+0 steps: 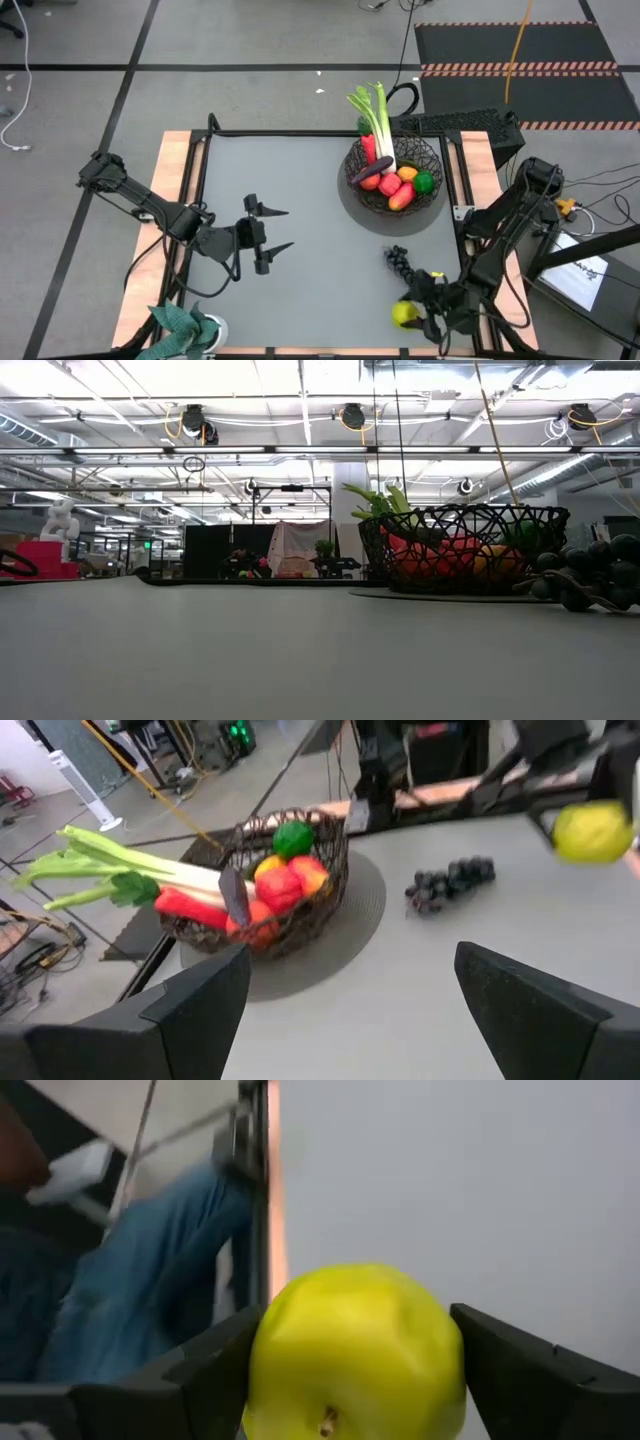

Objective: Build produce basket
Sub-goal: Put the apple into the black wire basket

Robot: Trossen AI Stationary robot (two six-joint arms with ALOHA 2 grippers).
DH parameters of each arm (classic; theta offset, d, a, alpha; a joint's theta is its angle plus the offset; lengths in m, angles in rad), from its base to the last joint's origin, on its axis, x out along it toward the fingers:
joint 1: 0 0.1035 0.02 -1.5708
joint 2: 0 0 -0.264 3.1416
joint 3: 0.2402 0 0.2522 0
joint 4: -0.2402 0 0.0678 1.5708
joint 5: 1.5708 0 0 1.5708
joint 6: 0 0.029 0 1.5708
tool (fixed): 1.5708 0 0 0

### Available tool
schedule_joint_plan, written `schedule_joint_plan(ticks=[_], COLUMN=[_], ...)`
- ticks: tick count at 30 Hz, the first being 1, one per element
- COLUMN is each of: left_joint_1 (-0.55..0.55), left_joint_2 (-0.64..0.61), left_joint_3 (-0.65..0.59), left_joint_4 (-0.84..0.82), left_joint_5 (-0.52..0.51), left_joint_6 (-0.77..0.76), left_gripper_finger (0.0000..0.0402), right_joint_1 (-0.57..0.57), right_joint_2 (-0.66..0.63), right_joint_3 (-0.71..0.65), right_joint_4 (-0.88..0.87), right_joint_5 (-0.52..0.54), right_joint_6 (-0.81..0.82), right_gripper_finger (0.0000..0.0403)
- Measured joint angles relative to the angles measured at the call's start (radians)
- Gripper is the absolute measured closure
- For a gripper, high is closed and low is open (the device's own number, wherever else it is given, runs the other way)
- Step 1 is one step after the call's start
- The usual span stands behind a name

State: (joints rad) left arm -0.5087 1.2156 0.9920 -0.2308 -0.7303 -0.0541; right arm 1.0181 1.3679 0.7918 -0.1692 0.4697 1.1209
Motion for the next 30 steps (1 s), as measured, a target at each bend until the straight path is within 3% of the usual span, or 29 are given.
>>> schedule_joint_plan(ticks=[8,14,18,22,25,30], left_joint_1=[0.0,0.005,0.004,0.012,0.03,0.075], left_joint_2=[0.028,0.116,0.193,0.264,0.31,0.338], left_joint_3=[0.0,0.0,0.0,0.0,0.0,0.0], left_joint_4=[0.145,0.243,0.357,0.502,0.58,0.641], left_joint_5=[0.071,0.089,0.114,0.118,0.153,0.335], left_joint_6=[0.078,0.169,0.249,0.327,0.363,0.282], left_gripper_finger=[0.005,0.005,0.005,0.005,0.005,0.005], right_joint_1=[-0.144,-0.253,-0.314,-0.381,-0.439,-0.51], right_joint_2=[-0.046,-0.046,-0.046,-0.046,-0.045,-0.031], right_joint_3=[0.0,0.001,0.001,0.001,0.002,0.002], right_joint_4=[0.214,0.568,0.724,0.777,0.776,0.769], right_joint_5=[0.239,0.263,0.263,0.215,0.13,-0.053], right_joint_6=[-0.554,-1.108,-1.321,-1.389,-1.334,-1.269], right_gripper_finger=[0.0103,0.0102,0.0102,0.0102,0.0102,0.0102])
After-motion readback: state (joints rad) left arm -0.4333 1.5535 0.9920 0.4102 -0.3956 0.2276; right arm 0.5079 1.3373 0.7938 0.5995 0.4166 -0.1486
